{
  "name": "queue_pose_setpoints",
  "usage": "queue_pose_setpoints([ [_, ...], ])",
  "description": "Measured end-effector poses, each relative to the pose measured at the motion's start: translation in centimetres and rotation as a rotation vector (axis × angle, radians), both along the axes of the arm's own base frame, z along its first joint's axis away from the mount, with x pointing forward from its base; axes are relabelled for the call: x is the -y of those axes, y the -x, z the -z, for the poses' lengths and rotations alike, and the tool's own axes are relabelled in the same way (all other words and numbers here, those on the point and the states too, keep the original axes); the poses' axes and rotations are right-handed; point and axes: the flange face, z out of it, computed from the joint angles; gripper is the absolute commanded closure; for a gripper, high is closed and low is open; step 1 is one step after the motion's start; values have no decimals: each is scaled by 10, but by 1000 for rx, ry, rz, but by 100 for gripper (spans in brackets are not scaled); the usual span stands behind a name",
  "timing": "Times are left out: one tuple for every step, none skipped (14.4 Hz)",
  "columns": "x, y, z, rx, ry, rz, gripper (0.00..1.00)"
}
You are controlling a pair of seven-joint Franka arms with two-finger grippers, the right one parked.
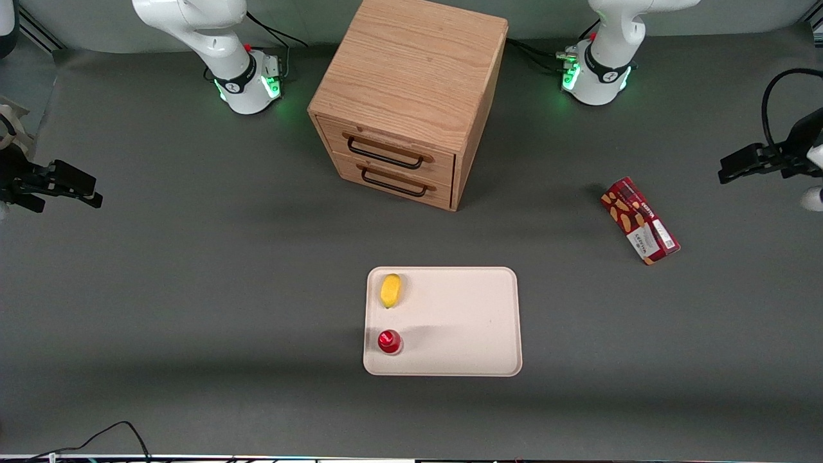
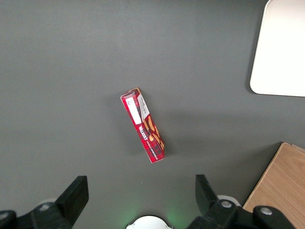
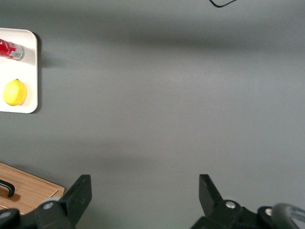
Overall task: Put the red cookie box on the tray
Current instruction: 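Move the left gripper down over the red plaid cookie box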
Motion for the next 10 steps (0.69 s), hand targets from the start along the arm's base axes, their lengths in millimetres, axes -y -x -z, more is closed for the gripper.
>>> queue_pose_setpoints([
  [2,-2,3,-5,1,4,0],
  [3,-3,5,-7,1,7,0],
  [4,-4,4,-6,1,8,0],
  [4,-5,3,-3,2,8,0],
  [4,-5,1,2,4,11,0],
  [4,-5,-2,7,5,24,0],
  [4,-5,-2,7,7,43,0],
  [4,-5,-2,4,7,51,0],
  [3,-5,1,-3,7,50,0],
  [1,-7,7,-15,6,46,0],
])
